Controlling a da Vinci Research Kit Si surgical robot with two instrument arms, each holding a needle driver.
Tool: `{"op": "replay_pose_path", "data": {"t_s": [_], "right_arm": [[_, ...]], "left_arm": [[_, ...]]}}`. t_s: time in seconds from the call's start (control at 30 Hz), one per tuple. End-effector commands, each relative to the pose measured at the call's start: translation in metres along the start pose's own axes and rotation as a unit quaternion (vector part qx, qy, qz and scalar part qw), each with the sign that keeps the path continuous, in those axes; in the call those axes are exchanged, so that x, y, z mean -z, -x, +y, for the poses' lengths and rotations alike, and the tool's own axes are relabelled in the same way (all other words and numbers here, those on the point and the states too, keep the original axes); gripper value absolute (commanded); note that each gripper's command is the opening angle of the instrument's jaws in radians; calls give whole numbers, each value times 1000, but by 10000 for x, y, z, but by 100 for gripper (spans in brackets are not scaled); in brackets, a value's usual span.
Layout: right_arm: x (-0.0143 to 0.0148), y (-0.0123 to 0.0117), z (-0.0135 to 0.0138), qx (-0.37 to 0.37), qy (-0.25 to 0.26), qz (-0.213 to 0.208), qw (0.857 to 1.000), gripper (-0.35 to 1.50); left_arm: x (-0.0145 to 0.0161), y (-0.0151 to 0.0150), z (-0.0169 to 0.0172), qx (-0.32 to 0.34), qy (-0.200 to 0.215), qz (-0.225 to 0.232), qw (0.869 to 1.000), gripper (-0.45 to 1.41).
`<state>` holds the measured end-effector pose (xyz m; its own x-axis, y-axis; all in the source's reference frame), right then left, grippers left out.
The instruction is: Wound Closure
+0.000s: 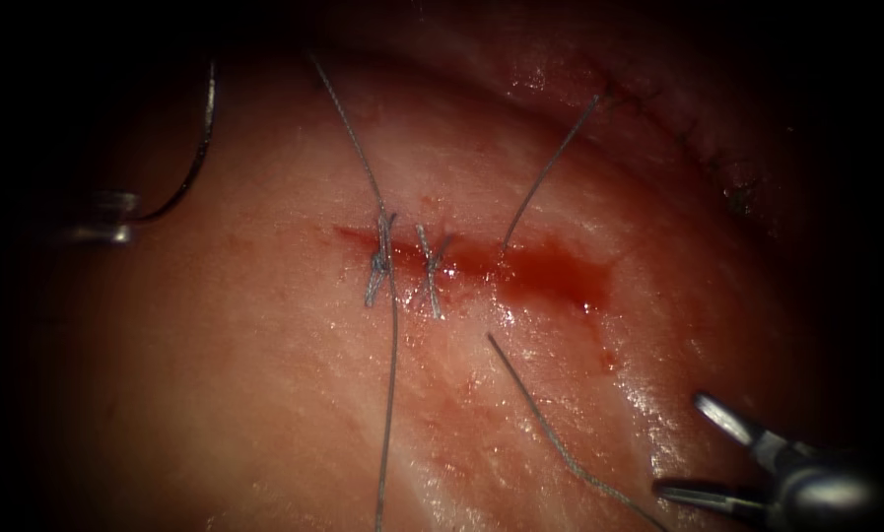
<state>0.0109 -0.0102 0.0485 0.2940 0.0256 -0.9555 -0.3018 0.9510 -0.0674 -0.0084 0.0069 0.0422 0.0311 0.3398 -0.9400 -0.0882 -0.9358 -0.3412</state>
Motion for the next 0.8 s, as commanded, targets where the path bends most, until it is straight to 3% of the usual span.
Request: {"op": "replay_pose_path", "data": {"t_s": [0.03,0.2,0.37,0.57,0.8], "right_arm": [[-4,5,-5,-2,2,-1,1000,146],[-5,9,-2,-6,7,2,1000,146],[-8,18,3,-6,14,4,1000,145],[-8,18,3,-7,17,7,1000,145],[-15,23,-3,-10,20,10,1000,145]], "left_arm": [[-1,7,3,0,-2,1,1000,-45],[20,-11,1,-4,-14,11,1000,-45],[60,-61,13,-9,-30,18,999,-45],[87,-80,27,-9,-41,19,999,-45],[87,-91,29,-20,-33,25,999,-45]]}}
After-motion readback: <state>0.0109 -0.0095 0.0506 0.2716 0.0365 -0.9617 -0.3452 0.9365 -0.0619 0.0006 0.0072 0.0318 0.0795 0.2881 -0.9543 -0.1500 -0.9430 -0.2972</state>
